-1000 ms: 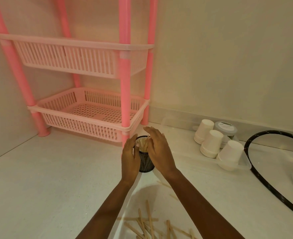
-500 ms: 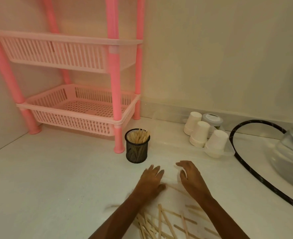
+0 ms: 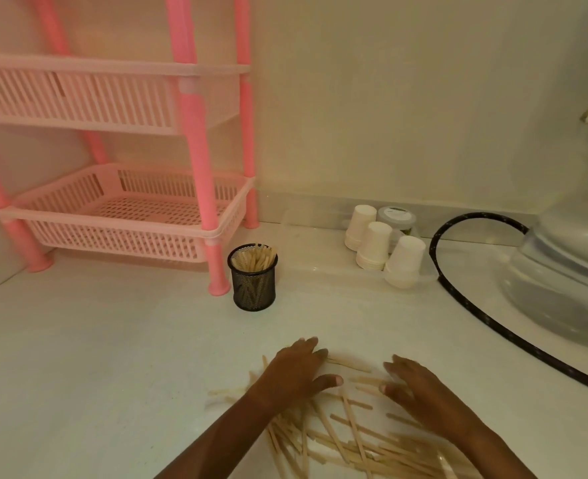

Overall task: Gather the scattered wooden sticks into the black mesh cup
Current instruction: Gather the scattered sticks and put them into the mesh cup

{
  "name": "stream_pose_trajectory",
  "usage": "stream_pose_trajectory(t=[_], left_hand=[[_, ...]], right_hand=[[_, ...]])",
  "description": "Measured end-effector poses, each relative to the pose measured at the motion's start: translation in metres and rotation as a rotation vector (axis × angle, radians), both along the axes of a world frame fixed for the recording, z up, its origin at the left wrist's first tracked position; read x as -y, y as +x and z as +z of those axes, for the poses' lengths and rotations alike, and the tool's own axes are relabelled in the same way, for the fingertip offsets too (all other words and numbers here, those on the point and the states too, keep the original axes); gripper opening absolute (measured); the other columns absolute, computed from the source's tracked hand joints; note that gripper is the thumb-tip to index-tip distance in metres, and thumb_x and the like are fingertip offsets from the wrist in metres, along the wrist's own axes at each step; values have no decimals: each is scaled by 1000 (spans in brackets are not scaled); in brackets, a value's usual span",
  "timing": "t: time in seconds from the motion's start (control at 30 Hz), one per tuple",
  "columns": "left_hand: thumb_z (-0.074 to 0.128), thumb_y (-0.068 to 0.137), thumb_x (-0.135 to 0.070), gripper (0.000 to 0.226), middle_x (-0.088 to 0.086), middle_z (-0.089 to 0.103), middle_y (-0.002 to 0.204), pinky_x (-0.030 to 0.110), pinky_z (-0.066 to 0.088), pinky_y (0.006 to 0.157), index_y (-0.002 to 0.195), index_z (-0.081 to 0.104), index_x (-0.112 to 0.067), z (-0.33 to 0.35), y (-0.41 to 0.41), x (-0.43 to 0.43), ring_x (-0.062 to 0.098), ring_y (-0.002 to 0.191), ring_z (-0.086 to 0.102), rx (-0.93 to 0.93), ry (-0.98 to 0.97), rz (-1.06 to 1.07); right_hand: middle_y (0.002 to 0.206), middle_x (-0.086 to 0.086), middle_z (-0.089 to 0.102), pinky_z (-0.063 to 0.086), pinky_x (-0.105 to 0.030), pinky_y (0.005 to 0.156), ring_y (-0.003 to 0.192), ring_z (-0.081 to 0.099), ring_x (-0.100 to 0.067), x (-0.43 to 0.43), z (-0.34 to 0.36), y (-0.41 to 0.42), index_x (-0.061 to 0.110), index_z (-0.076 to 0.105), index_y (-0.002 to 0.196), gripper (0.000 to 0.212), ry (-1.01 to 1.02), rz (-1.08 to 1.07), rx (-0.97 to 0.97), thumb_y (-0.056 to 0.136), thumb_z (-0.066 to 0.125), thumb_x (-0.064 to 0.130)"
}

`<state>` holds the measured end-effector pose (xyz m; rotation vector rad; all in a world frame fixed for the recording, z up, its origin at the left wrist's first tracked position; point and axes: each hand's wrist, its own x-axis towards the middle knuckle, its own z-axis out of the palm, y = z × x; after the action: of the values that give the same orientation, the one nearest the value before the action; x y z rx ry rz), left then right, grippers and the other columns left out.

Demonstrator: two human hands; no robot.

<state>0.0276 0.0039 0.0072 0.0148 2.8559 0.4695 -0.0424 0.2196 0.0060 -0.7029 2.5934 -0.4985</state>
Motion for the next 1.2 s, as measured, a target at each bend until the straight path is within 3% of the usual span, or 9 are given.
stream_pose_trajectory(t=[0.2, 0.33, 0.47, 0.57, 0.7, 0.93, 1.1, 1.2], left_hand=[[50, 87, -50, 67, 6, 13, 156, 35, 16, 116, 142, 27, -20, 0, 13, -9, 20, 143, 14, 16, 39, -79], [54, 86, -46, 65, 5, 17, 155, 35, 19, 115, 140, 29, -21, -4, 17, -14, 21, 142, 17, -10, 40, -100], [55, 82, -53, 73, 3, 22, 153, 34, 24, 112, 141, 27, -21, -9, 17, -24, 20, 140, 21, -49, 58, -111], [56, 79, -56, 74, 5, 31, 146, 35, 34, 104, 138, 32, -17, -8, 14, -35, 21, 132, 31, -77, 45, -100], [54, 83, -52, 63, 7, 39, 133, 33, 42, 91, 129, 41, -11, -6, 11, -44, 21, 118, 40, -139, 12, -60], [50, 91, -28, 35, 5, 45, 125, 28, 44, 85, 120, 50, -9, -8, 7, -46, 17, 110, 44, -302, 8, -7], [47, 93, -24, 25, 3, 51, 118, 23, 40, 76, 111, 57, -10, -10, 1, -45, 15, 105, 48, -382, -22, 15], [48, 92, -23, 25, 5, 54, 117, 26, 44, 80, 110, 58, -9, -8, -4, -45, 18, 104, 50, -362, -76, 27]], right_hand=[[154, 15, 15, 19, -30, 117, 142, 13, -7, -32, -4, 17, 33, 24, 140, 62, -6, 90, 68, 87, 50, 50], [152, 12, 21, 24, -32, 117, 139, 25, -9, -41, -8, 28, 30, 33, 136, 61, -95, 30, 142, 83, 62, 39], [140, 15, 33, 36, -15, 102, 123, 39, 0, -38, -9, 38, 33, 43, 130, 43, -25, 61, -140, 89, 54, 31], [124, 12, 46, 43, -16, 88, 109, 45, -3, -30, -4, 42, 26, 51, 121, 28, 17, 98, -278, 93, 46, 27], [103, 10, 45, 41, -17, 76, 92, 44, -5, -23, -4, 41, 24, 53, 107, 19, 44, 124, -382, 95, 38, 20], [115, 3, 51, 39, -17, 76, 98, 46, -8, -15, -7, 29, 23, 50, 119, 28, 77, 148, -426, 96, 35, 14], [114, 1, 52, 38, -18, 75, 98, 48, -11, -10, -4, 23, 20, 52, 115, 25, 66, 139, -445, 97, 36, 14], [116, 2, 52, 40, -19, 79, 101, 48, -11, -10, -7, 22, 21, 49, 117, 26, 52, 139, -460, 97, 35, 14]])
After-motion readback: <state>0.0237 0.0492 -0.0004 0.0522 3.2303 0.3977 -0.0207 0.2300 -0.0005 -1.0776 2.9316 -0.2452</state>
